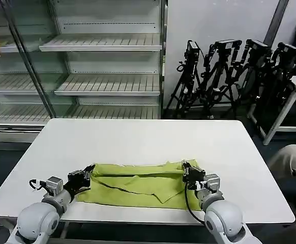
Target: Fold and organize the clothes.
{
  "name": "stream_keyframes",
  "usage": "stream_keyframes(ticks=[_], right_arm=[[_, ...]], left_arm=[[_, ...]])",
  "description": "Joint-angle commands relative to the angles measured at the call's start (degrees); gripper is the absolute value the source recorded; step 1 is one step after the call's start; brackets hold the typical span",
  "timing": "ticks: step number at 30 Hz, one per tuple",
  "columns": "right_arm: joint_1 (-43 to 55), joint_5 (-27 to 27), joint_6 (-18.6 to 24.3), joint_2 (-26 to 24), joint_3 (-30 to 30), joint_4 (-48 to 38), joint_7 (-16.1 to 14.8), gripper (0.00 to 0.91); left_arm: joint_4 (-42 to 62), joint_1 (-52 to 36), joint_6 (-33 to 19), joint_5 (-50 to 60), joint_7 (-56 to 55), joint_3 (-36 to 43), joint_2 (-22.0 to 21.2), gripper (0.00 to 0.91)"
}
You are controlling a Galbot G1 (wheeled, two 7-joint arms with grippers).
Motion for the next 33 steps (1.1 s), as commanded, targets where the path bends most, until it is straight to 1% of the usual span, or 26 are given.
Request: stream_keyframes(ticks=[1, 4, 5, 6, 7, 9, 14, 18, 20, 23, 29, 33], right_arm=[[-0.47, -0.25, -0.05, -0.12, 0.15, 0.35, -0.16, 0.000], [-0.62, -0.32, -0.05, -0.19, 0.07, 0.06, -0.40, 0.000], [-0.67, -0.44, -0.05, -0.14, 0.00, -0.19, -0.43, 0.322], [-0.67, -0.55, -0.09, -0.14, -0.03, -0.32, -0.44, 0.322], [-0.73, -0.95, -0.14, -0.19, -0.06, -0.37, -0.46, 0.907], [-0.88, -1.36, -0.13, -0.21, -0.05, -0.37, -0.83, 0.907], [-1.94, -3.22, 0.62, -0.43, 1.82, 0.89, -1.92, 0.907], [-4.80, -4.66, 1.87, -1.13, 4.20, 4.02, -2.85, 0.907], [-6.93, -5.26, 2.62, -1.52, 5.71, 5.86, -3.25, 0.907], [-9.92, -6.10, 3.85, -1.42, 7.22, 7.90, -3.46, 0.907], [-13.57, -6.26, 5.41, -1.54, 9.83, 9.94, -3.53, 0.907], [-14.12, -6.29, 5.89, -1.46, 9.96, 9.84, -3.52, 0.907]], left_arm=[[-1.32, 0.91, 0.73, 0.38, -0.01, -0.06, 0.27, 0.020], [-1.82, 1.60, 0.97, 0.45, 0.01, 0.00, 0.21, 0.020], [-1.82, 1.83, 1.23, 0.74, -0.03, 0.04, 0.19, 0.020], [-1.78, 1.92, 1.39, 0.82, -0.03, 0.03, 0.16, 0.111], [-1.73, 2.14, 1.88, 1.23, -0.04, 0.00, 0.14, 0.907], [-1.87, 2.59, 2.10, 2.87, -0.15, -0.15, 0.24, 0.907], [-4.52, 3.28, 2.07, 2.19, -2.14, -1.97, -0.25, 0.907], [-6.92, 3.43, 0.95, -1.47, -8.10, -2.66, -1.57, 0.907], [-7.10, 3.21, 0.33, -3.81, -15.62, -0.97, -2.66, 0.907], [-6.40, 3.73, 0.50, -7.02, -20.94, 0.56, -4.66, 0.907], [-4.18, 4.85, 0.69, -8.22, -22.08, 1.93, -6.88, 0.907], [-2.77, 4.11, 0.84, -11.88, -23.25, 2.18, -7.65, 0.907]])
